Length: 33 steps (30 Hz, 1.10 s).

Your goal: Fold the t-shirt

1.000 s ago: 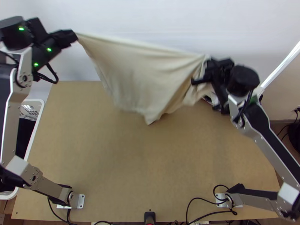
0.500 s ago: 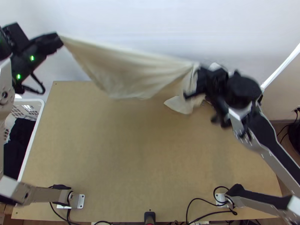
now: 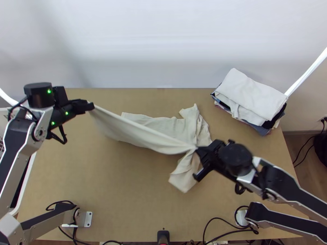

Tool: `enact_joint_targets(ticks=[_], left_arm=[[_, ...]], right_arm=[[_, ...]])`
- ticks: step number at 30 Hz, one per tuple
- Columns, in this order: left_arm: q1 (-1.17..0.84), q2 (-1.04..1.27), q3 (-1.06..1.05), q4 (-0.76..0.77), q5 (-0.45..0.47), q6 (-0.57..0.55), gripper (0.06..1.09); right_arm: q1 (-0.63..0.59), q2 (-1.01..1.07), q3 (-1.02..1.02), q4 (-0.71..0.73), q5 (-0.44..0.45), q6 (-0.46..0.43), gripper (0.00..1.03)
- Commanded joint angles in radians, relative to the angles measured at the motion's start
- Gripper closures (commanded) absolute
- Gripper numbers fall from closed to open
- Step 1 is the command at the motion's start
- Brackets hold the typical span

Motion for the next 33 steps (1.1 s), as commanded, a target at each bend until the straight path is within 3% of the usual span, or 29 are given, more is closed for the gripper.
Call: enact_joint_targets(ticks=[1, 6, 16, 22, 29, 33], left_arm=[[0.016, -0.043, -0.074, 0.064, 0.000, 0.011, 1.05], [0.056, -0.014, -0.115, 0.097, 0.000, 0.012, 1.05], [0.108, 0.075, -0.144, 0.140, -0.004, 0.011, 1.05], [0.102, 0.086, -0.141, 0.140, -0.009, -0.002, 1.05], [0.102, 0.079, -0.124, 0.128, -0.012, -0.002, 1.05], [0.107, 0.066, -0.135, 0.119, -0.012, 0.000, 1.05]], right_arm=[[0.008, 0.019, -0.065, 0.030, -0.039, 0.046, 1.00], [-0.103, 0.130, -0.122, 0.197, -0.105, -0.001, 1.00], [-0.394, 0.481, -0.099, 0.551, -0.214, 0.021, 1.00], [-0.491, 0.757, 0.053, 0.568, -0.217, 0.096, 1.00], [-0.542, 0.860, 0.168, 0.571, -0.217, 0.210, 0.99], [-0.583, 0.821, 0.191, 0.570, -0.217, 0.216, 0.59]])
